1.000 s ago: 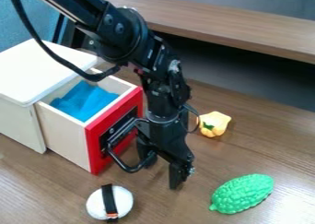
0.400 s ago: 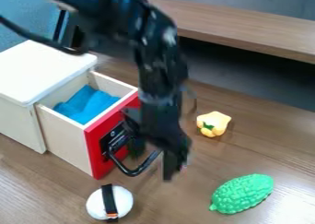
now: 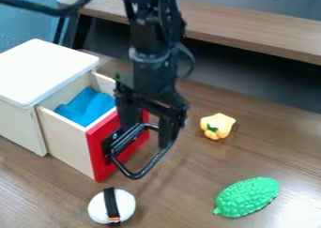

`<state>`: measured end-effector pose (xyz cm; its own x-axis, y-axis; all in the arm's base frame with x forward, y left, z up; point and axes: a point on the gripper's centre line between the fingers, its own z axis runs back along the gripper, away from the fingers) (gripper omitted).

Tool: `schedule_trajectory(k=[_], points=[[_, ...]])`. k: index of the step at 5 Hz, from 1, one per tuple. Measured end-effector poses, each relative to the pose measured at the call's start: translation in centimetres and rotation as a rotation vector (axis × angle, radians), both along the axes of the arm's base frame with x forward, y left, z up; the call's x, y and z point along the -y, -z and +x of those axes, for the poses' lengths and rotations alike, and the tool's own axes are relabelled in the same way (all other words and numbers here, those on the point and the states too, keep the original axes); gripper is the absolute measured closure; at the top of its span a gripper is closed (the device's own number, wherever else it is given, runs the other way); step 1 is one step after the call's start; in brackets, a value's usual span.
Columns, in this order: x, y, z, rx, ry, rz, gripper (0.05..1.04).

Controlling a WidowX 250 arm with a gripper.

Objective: Open the drawer.

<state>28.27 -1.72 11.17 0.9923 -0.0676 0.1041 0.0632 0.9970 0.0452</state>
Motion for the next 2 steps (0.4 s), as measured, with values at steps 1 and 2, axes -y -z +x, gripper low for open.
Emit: schedule_trajectory(k=[1,2], points=[[0.6,-1.3,-0.5,-0.01,0.037,-0.024,0.083],[1.3,-2.3,-0.8,0.012,0.081,-0.052,0.083]])
